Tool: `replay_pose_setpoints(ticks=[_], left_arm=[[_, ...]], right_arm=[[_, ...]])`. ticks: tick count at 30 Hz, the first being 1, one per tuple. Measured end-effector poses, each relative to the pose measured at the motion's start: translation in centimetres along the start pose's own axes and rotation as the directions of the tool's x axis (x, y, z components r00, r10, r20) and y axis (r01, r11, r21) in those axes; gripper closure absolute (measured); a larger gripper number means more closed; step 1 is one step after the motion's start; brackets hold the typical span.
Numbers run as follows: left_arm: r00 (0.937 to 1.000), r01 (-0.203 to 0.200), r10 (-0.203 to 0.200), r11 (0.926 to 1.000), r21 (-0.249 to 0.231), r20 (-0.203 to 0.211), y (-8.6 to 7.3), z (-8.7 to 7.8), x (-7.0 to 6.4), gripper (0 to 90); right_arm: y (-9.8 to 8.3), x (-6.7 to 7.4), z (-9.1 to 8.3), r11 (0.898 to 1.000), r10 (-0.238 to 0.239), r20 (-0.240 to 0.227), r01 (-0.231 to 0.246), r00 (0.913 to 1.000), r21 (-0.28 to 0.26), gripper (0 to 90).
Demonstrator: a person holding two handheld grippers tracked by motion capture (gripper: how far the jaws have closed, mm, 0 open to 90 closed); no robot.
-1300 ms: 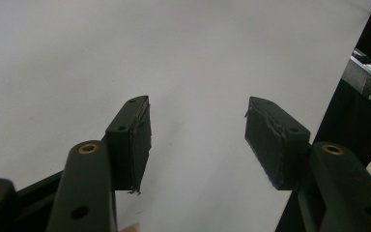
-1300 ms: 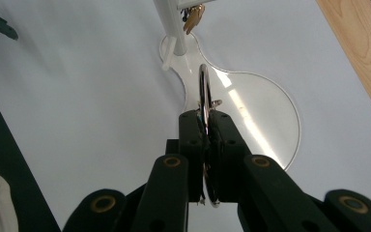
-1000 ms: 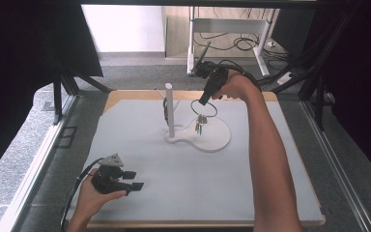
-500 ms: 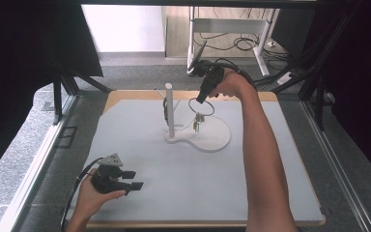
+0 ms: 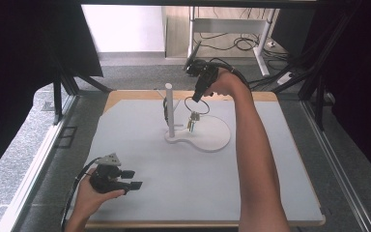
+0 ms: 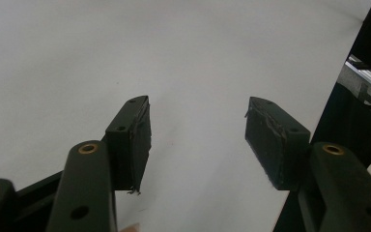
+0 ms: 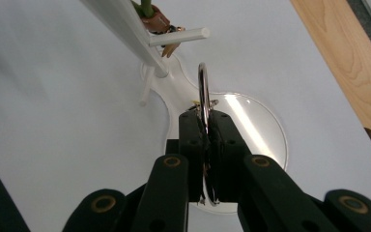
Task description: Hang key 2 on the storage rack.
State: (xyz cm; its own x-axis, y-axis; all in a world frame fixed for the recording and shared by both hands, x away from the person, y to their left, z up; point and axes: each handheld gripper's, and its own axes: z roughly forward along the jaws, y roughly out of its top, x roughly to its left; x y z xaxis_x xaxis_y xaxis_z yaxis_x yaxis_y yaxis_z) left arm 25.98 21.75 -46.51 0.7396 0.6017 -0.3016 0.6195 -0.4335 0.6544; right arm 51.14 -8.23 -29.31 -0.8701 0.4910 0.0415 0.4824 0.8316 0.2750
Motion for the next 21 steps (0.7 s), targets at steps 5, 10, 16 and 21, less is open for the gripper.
replay_pose_setpoints(ticks=[5, 10, 16, 21], left_arm=[[1.0000, -0.001, 0.001, 1.0000, 0.003, -0.001, 0.0, 0.1, 0.1, 42.7], [1.0000, 0.005, -0.005, 1.0000, 0.000, 0.004, 0.0, 0.2, 0.0, 42.6], [1.0000, 0.002, -0.002, 1.0000, 0.007, 0.003, 0.0, 0.3, 0.0, 42.6], [1.0000, 0.002, -0.002, 0.9999, 0.011, -0.004, 0.0, 0.4, 0.0, 42.7]], right_arm=[[0.4, 0.0, 0.3, 1.000, -0.006, 0.009, 0.006, 0.9999, -0.007, 85.3], [0.9, -0.2, 0.8, 1.000, 0.007, 0.011, -0.007, 0.9999, -0.010, 85.2], [1.6, 0.3, 1.5, 1.000, -0.005, 0.013, 0.005, 0.9999, -0.012, 85.3], [1.8, 0.3, 1.7, 1.000, 0.010, 0.029, -0.010, 0.9995, -0.023, 85.2]])
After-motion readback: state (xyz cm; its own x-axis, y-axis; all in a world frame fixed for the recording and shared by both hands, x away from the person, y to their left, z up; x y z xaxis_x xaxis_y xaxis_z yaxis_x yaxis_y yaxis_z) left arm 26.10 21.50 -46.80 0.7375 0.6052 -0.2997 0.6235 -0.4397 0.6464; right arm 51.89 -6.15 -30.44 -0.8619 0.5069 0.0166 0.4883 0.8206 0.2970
